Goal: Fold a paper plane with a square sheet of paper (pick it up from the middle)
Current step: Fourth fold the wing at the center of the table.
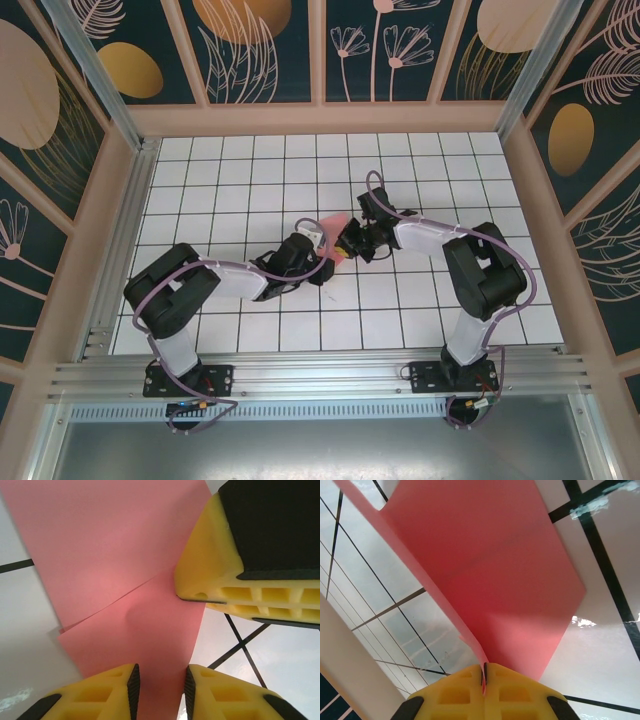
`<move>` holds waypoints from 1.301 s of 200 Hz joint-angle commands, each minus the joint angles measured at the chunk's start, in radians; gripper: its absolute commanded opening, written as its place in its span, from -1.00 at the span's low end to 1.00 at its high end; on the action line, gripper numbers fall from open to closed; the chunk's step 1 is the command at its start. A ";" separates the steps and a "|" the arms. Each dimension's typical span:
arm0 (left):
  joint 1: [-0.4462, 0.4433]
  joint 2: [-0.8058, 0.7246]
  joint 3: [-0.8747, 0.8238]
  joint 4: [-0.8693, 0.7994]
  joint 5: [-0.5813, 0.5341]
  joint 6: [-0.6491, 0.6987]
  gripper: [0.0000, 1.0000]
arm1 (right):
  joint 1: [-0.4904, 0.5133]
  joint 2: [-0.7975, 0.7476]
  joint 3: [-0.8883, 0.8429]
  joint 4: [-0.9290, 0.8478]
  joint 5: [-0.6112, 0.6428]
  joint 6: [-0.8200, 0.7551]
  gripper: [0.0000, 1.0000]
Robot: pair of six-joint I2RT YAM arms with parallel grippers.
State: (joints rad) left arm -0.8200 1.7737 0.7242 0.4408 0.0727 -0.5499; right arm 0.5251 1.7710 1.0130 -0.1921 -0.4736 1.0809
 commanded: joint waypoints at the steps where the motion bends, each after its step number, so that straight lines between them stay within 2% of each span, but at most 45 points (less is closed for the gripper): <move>1: 0.000 0.020 0.020 -0.023 -0.031 0.001 -0.32 | -0.004 0.017 0.023 -0.045 -0.034 0.028 -1.00; 39: -0.005 0.004 0.013 -0.025 -0.038 0.012 -0.15 | -0.005 0.019 0.025 -0.055 -0.020 0.051 -1.00; 78: -0.017 -0.014 0.009 -0.048 -0.068 0.055 -0.11 | -0.006 0.020 0.021 -0.061 -0.011 0.075 -1.00; 114: -0.040 -0.022 0.015 -0.083 -0.109 0.113 -0.24 | -0.008 0.021 0.017 -0.066 -0.010 0.088 -1.00; 146: -0.044 -0.046 0.005 -0.084 -0.138 0.136 -0.44 | -0.011 0.020 0.011 -0.067 -0.012 0.090 -1.00; 193: -0.045 -0.034 0.006 -0.076 -0.113 0.132 -0.64 | -0.016 0.011 0.003 -0.042 -0.026 0.075 -1.00; 226: -0.044 -0.028 -0.009 -0.057 -0.105 0.126 -0.78 | -0.026 0.002 0.012 -0.027 -0.049 0.051 -0.71; 260: -0.045 -0.036 -0.049 -0.002 -0.101 0.100 -0.84 | -0.055 -0.035 0.008 0.007 -0.067 -0.021 -0.18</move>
State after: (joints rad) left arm -0.8631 1.7473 0.7116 0.3950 -0.0349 -0.4309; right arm 0.4961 1.7809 1.0130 -0.2153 -0.5076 1.1233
